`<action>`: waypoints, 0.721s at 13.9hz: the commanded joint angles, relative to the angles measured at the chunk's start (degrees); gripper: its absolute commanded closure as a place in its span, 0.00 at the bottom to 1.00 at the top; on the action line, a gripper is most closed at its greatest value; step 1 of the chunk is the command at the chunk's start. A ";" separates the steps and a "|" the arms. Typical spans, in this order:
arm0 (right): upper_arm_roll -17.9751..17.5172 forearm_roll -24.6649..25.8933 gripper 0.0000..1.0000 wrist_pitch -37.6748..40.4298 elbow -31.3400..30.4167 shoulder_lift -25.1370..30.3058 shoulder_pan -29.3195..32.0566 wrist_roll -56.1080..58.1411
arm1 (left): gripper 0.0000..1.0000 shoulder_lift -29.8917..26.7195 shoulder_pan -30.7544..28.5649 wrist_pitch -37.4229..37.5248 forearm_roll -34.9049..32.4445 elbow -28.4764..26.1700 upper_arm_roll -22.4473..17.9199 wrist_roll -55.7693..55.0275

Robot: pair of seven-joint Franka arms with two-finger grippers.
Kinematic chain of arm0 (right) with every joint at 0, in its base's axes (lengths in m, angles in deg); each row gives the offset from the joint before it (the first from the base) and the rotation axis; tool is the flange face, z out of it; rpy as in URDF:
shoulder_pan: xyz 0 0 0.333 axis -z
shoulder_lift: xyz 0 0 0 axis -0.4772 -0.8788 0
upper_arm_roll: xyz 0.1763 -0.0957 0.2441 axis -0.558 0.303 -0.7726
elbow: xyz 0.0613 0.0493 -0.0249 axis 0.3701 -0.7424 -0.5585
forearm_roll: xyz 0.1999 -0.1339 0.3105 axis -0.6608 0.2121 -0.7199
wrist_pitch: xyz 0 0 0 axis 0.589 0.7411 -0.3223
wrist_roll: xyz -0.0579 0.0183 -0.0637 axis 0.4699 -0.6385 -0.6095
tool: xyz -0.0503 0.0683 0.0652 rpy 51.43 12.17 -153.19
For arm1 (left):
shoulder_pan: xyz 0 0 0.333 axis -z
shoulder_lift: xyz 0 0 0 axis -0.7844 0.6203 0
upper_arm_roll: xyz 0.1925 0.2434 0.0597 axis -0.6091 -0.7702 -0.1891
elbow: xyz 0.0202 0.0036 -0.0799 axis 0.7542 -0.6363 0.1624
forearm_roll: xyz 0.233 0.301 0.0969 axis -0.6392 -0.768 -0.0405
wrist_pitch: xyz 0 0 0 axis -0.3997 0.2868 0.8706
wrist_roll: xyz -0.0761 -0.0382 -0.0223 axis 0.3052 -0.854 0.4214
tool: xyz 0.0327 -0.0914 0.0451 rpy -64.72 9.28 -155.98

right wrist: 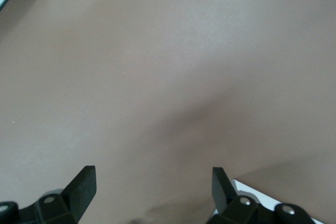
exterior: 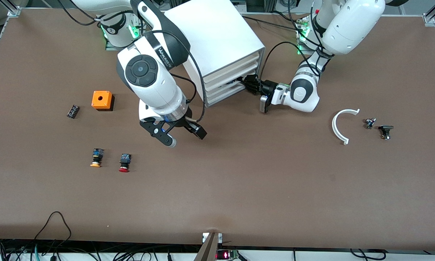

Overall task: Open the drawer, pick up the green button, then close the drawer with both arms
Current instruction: 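Reach the right gripper into the open drawer toward the green button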

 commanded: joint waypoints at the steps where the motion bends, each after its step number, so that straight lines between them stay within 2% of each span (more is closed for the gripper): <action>1: -1.01 -0.85 0.02 1.34 3.94 -2.17 -0.07 -4.03 | 1.00 -0.30 -0.65 0.69 -1.07 1.18 -0.83 0.24; 7: -1.98 -2.87 0.02 -1.91 4.29 -3.13 -0.25 -12.65 | 1.00 0.67 -5.30 0.69 -12.65 9.43 -3.73 -5.73; 10: -2.07 -2.87 0.02 -4.55 4.38 -4.18 -1.82 -17.13 | 1.00 2.34 -5.66 0.69 -14.08 12.34 -3.82 -8.37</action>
